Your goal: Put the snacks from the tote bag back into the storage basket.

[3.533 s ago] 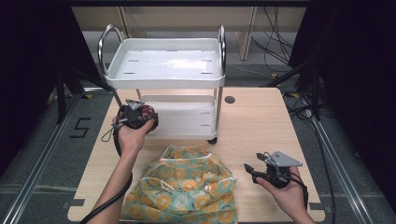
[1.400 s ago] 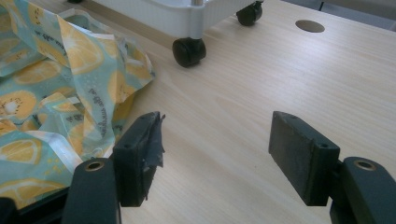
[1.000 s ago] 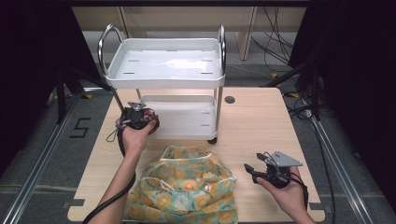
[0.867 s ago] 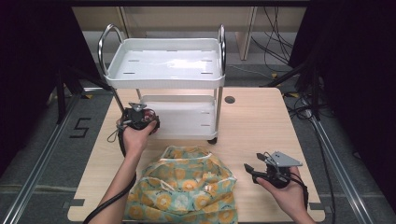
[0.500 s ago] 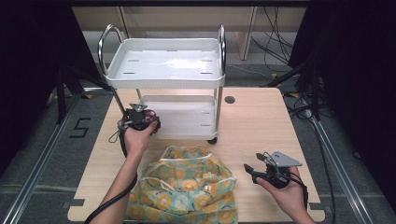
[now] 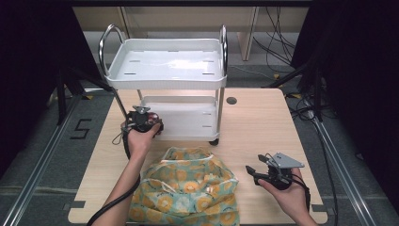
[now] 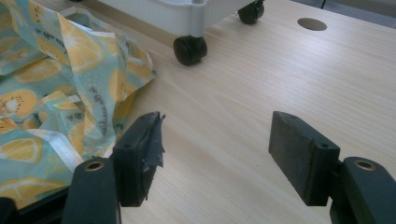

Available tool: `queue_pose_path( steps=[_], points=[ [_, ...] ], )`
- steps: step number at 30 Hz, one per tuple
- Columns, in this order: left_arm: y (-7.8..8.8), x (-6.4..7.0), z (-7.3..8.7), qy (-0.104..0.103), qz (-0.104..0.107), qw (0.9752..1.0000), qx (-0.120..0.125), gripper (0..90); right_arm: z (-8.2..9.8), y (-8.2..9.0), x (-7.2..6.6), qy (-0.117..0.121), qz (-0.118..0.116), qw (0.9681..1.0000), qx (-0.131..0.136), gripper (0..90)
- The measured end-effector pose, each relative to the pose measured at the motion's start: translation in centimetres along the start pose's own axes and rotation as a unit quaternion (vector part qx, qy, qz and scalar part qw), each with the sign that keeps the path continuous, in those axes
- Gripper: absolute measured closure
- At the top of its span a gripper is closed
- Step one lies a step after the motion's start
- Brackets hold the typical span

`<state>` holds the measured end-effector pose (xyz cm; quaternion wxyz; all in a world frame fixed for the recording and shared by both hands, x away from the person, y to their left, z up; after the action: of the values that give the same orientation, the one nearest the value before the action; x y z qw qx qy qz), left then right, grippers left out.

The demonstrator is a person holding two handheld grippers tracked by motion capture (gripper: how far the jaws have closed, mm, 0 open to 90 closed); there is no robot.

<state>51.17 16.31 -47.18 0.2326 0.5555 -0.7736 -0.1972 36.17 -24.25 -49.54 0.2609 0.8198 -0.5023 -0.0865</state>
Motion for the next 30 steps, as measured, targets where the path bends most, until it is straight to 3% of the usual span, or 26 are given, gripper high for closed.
queue_pose_path(
  steps=[4,11,12,15,18,21,25,30],
  points=[
    [-0.15,0.0,0.08,-0.002,0.001,1.0,0.0,25.2,0.11,0.19,-0.28,-0.019,0.005,0.9997,-0.012,35.5],
    [-0.29,0.08,0.09,-0.005,0.004,1.0,-0.001,25.1,0.07,0.01,-0.03,-0.001,0.004,1.0,-0.003,35.5],
    [-0.25,0.15,0.11,-0.001,0.002,1.0,-0.001,25.0,0.11,0.13,-0.19,-0.014,0.006,0.9998,-0.01,35.5],
    [-0.24,0.18,0.09,0.0,0.005,1.0,0.001,24.9,0.07,0.04,-0.03,-0.002,0.004,1.0,-0.006,35.5],
    [-0.19,0.26,-0.06,0.005,0.008,0.9999,0.011,24.1,0.09,0.05,-0.07,-0.001,0.002,1.0,-0.007,35.5],
    [-0.07,0.16,-0.11,-0.005,0.008,0.9999,0.007,20.3,0.12,0.07,-0.25,-0.011,0.002,0.9999,-0.009,35.5],
    [-0.2,0.56,-0.08,-0.007,0.025,0.9995,0.017,15.0,0.17,-0.02,-0.22,-0.001,-0.001,0.9999,-0.01,35.4],
    [0.12,0.72,-0.14,-0.007,0.02,0.9995,0.025,14.7,0.17,-0.08,-0.23,0.002,-0.002,1.0,-0.009,35.3]
  ],
)
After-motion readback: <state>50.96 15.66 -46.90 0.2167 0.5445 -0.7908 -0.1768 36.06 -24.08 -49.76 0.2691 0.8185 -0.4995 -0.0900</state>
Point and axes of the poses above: each handheld gripper's, and its own axes: y roughly backward along the jaws, z roughly out of its underside, x roughly to its right, the point moved 4 cm from there along -y, roughly forward along the jaws, and after that the axes turned 11 degrees about z, right-handed, at the moved point
